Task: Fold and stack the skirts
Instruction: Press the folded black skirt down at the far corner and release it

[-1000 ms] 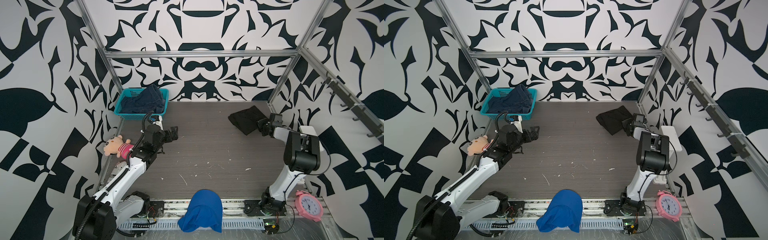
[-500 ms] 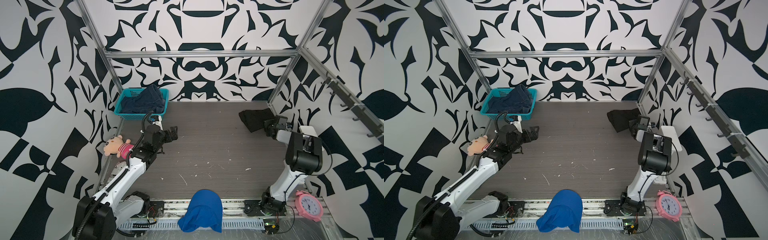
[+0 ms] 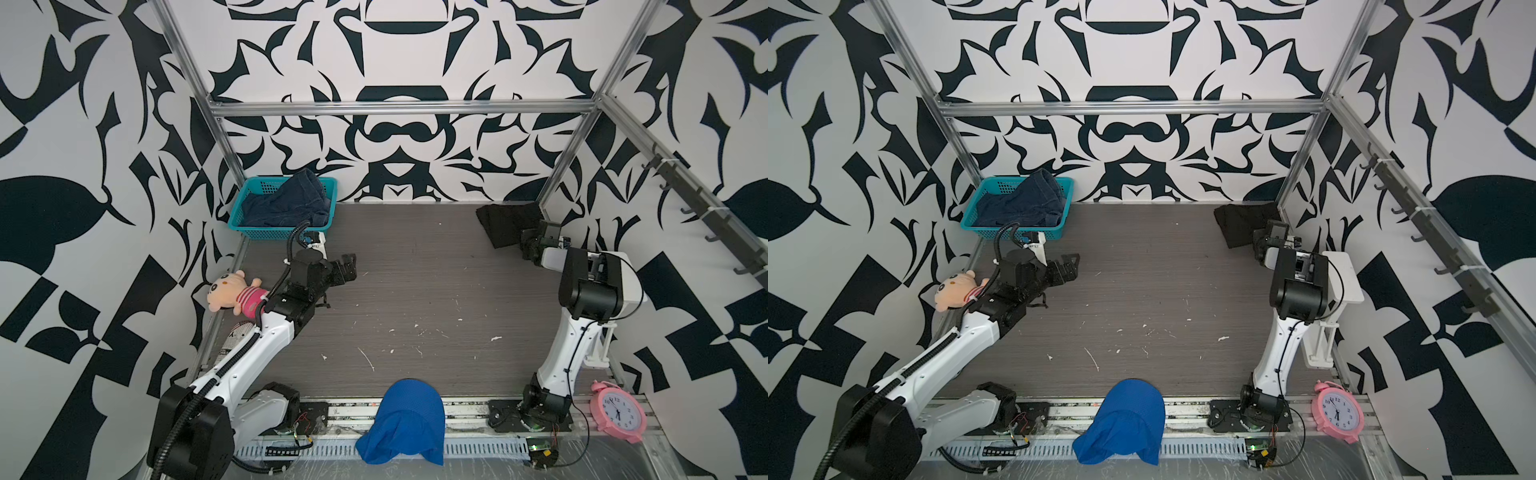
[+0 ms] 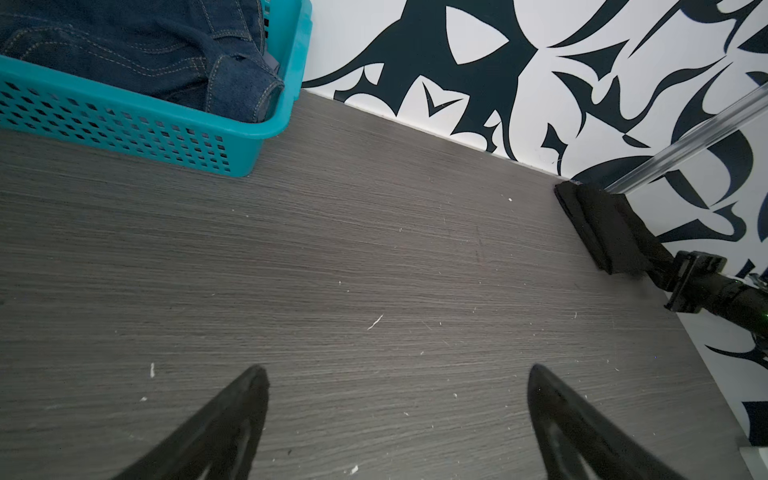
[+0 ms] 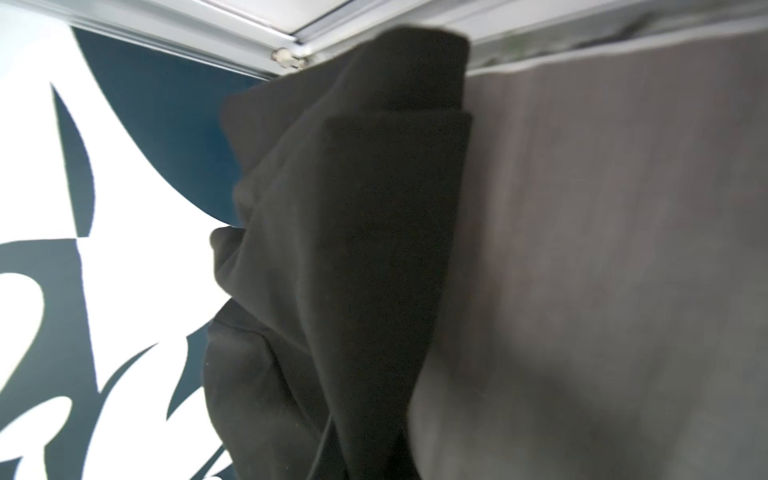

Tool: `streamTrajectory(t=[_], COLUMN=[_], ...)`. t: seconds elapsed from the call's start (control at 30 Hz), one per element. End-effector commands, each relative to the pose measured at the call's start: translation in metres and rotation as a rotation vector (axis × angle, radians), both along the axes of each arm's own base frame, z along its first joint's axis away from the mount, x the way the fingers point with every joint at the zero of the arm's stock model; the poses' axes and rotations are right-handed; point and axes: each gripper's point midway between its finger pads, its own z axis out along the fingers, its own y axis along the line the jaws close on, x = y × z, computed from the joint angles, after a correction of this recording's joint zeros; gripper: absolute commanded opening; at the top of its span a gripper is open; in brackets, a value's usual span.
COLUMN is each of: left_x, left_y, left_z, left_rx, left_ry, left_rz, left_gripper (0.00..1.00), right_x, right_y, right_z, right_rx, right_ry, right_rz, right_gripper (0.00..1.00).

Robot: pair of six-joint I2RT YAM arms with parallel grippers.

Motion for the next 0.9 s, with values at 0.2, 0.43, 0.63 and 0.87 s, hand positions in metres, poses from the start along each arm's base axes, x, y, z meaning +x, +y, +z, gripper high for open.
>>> streamTrajectory(t=[0.2, 0.43, 0.63, 0.87], left_x=[0.001, 0.001, 0.003, 0.004], left_y=[0.0, 0.0, -0.008, -0.01], left_z=[0.009, 0.011, 0.01, 0.015], left_rx=[-0.012, -0.006, -0.022, -0.035], left_ry=[-0.008, -0.011, 0.005, 0.001], left_rz=[0.005, -0.001, -0.034, -0.036], left_gripper=[1.0, 0.99, 0.99, 0.99], right_x=[0.019, 0.02, -0.002, -0.046], right_y=[-0.001, 0.012, 0.022, 0.036], right_z=[0.014, 0.022, 0.024, 0.035], right_rx=[0.007, 0.011, 0.028, 0.054], right_ry=[-0.061, -0.086, -0.073, -0.084], right_rz=[-0.054, -0.008, 0.004, 0.017], right_gripper=[0.0, 0.54, 0.98, 0.98])
